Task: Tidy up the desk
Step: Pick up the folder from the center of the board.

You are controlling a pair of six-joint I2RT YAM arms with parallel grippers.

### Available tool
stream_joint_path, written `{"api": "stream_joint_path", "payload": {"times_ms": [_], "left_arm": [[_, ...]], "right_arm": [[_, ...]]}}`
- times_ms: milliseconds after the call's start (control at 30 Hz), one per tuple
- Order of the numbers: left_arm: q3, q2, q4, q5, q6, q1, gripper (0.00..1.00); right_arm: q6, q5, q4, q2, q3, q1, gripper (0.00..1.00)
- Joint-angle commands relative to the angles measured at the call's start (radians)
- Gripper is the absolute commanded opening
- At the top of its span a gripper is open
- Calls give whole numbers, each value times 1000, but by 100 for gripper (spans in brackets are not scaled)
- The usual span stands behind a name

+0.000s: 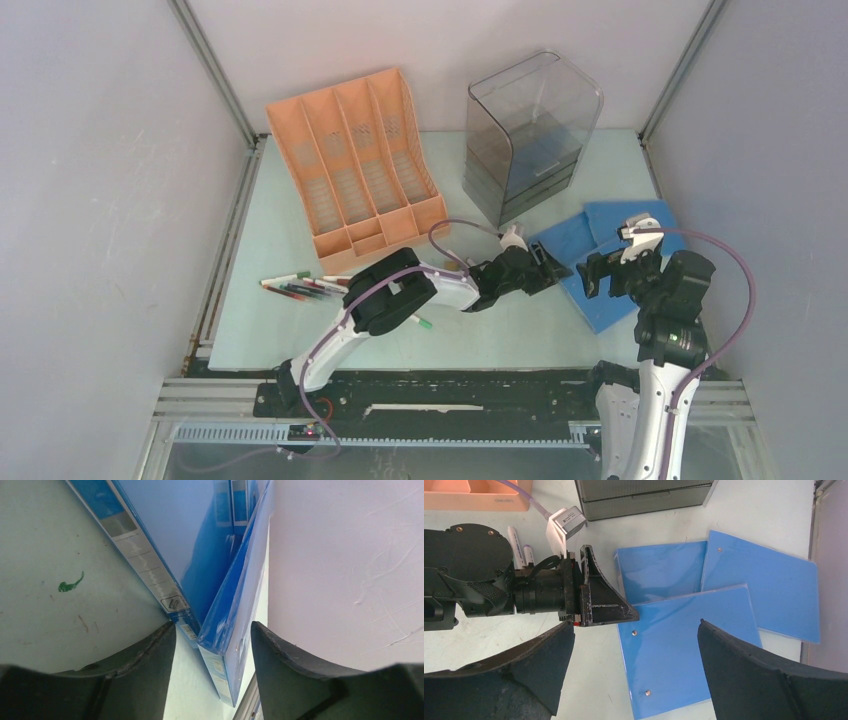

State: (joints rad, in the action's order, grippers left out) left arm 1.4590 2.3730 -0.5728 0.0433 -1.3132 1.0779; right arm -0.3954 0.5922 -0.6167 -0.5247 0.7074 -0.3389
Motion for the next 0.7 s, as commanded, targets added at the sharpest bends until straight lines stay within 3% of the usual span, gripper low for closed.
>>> {"api": "stream_joint_path", "payload": {"times_ms": [0,333,667], "left_arm": [[27,14,-12,13,-4,5,61],[22,12,-25,3,16,4,26],[-116,-128,-123,10,103,4,10]], "right_arm": [[3,15,22,1,5,-3,100],[0,19,20,0,5,-3,100],[0,20,17,2,5,-4,100]]}}
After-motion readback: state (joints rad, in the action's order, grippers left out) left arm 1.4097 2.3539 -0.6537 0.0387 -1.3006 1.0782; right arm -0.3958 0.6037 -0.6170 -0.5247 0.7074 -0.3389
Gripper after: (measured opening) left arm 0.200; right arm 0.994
